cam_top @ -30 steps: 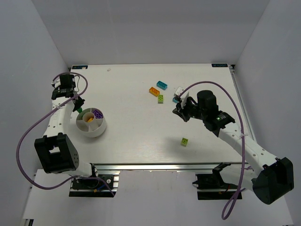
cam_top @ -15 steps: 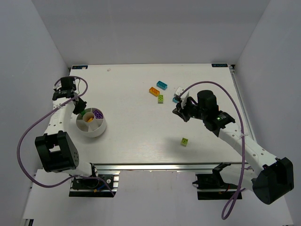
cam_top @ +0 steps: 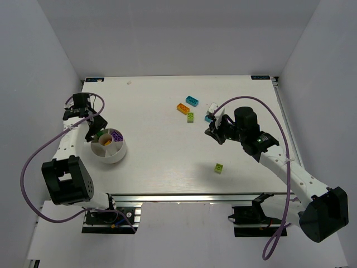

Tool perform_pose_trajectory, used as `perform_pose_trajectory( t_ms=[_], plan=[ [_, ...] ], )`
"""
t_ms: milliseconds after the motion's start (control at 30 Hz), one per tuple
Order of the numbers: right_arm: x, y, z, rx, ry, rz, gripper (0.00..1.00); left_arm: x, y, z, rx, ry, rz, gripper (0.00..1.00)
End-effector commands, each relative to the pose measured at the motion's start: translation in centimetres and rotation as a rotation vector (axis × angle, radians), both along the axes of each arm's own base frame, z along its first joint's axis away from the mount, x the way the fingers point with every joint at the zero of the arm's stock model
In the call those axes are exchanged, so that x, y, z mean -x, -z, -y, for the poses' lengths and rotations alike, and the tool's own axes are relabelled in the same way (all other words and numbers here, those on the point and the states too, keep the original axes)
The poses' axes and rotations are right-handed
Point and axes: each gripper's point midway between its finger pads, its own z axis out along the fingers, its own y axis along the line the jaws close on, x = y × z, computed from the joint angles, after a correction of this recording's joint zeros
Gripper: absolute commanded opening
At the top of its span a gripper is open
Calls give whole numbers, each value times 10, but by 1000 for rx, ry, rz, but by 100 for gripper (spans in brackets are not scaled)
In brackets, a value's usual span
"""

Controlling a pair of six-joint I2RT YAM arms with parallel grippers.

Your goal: Sort the legos into containers by color

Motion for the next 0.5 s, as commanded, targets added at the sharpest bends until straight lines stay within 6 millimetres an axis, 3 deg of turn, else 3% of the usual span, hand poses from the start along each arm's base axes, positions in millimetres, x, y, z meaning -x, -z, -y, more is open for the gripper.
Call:
perform_pose_trajectory(
  t_ms=[0, 367, 467],
  plan=[
    [-1, -9, -2, -28, -9, 34, 0, 3, -22, -1, -9, -10, 59, 76],
    [-1, -6, -2, -27, -13, 27, 0, 1, -67, -8, -63, -17, 157, 77],
    [-1, -5, -2, -27, -13, 24, 0, 2, -91, -8, -85, -10, 229, 74]
  ],
)
